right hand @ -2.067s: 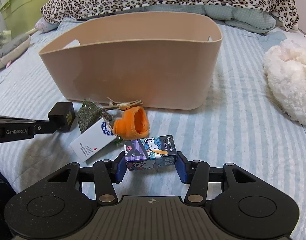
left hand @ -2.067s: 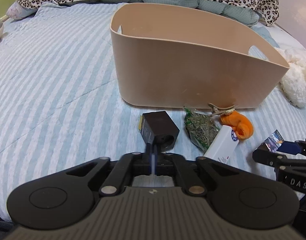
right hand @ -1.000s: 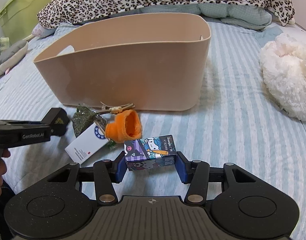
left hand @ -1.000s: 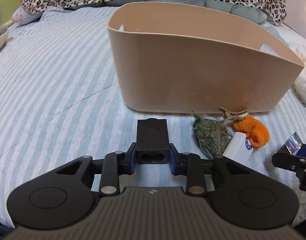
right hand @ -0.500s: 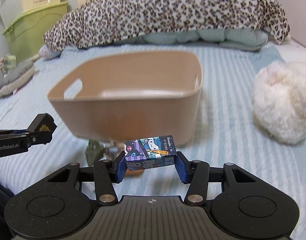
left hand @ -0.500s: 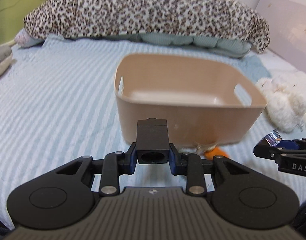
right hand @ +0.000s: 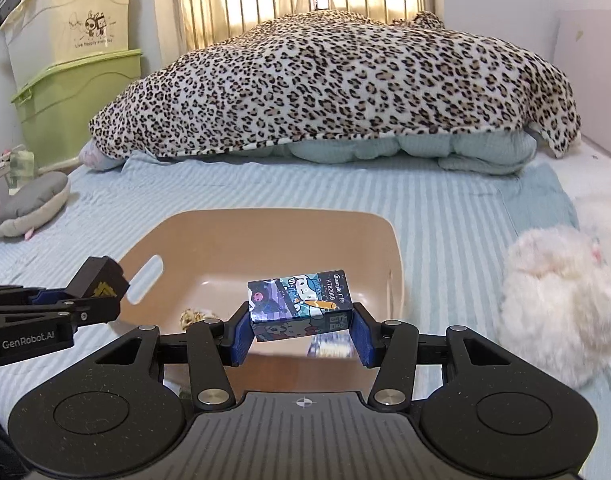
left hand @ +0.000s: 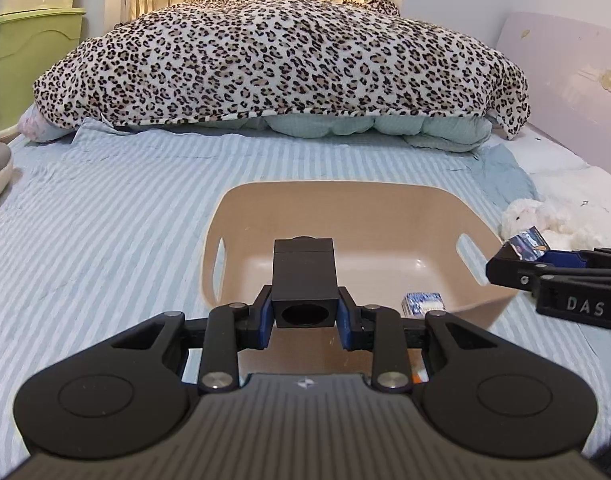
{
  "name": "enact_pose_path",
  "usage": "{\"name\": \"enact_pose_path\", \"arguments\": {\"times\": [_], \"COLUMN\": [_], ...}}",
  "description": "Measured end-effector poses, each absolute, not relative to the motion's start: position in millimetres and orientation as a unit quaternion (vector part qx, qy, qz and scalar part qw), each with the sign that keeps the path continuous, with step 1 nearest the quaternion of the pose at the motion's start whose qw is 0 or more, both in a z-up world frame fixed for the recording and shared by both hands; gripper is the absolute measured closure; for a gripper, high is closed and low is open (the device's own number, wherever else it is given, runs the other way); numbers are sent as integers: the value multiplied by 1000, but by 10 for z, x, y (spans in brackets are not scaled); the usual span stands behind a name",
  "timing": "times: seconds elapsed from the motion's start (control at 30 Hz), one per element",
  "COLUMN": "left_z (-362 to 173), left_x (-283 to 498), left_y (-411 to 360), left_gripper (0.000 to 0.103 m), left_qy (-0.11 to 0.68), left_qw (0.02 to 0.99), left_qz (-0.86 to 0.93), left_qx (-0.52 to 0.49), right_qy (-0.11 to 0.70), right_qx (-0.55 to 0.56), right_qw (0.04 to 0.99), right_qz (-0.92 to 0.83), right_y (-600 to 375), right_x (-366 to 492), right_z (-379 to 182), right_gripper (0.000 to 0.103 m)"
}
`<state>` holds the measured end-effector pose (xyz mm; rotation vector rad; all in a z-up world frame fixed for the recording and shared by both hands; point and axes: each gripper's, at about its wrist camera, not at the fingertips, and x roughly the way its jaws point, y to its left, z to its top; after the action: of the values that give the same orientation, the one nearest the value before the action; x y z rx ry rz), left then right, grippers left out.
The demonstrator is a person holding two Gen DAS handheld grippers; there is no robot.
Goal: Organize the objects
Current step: 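Carry both items into the basket and open both grippers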
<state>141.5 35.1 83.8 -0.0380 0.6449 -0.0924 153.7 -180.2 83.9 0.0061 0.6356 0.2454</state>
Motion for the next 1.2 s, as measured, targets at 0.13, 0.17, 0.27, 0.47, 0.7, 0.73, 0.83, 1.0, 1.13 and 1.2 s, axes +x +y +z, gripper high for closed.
{"name": "enact_pose_path", "arguments": {"times": [0.13, 0.17, 0.27, 0.47, 0.7, 0.73, 0.83, 1.0, 1.13, 1.2], "left_z": [732, 692, 579, 392, 169, 158, 164, 300, 469, 548], "left_x": [1669, 1735, 1928, 2197, 2316, 2314, 2308, 2232, 2116, 2037], "left_y": [308, 306, 290, 228, 175, 166, 186, 233, 278, 312], "left_gripper": [70, 70, 70, 70, 70, 70, 70, 69, 40, 38], "left_qy": [329, 335, 353, 376, 410, 411, 414, 399, 384, 375], "left_qw": [944, 942, 935, 926, 911, 910, 909, 916, 923, 926], "left_qz": [-34, -29, -17, -3, 7, 7, 4, -2, -5, -3], "left_qx": [-10, -10, -8, 28, 49, 49, 42, 37, 33, 30], "right_qy": [314, 316, 324, 338, 365, 370, 379, 373, 359, 352], "right_qx": [-11, -13, -16, -28, -62, -66, -75, -79, -72, -67], "right_qw": [942, 941, 939, 935, 924, 922, 918, 920, 926, 929], "right_qz": [119, 119, 117, 104, 93, 93, 91, 91, 89, 88], "right_y": [-1686, -1664, -1609, -1555, -1489, -1481, -1459, -1457, -1502, -1538], "right_x": [1739, 1787, 1926, 2150, 2288, 2294, 2289, 2230, 2124, 2053], "right_z": [790, 772, 697, 559, 364, 334, 260, 293, 427, 508], "right_gripper": [56, 56, 56, 56, 56, 56, 56, 44, 34, 27]}}
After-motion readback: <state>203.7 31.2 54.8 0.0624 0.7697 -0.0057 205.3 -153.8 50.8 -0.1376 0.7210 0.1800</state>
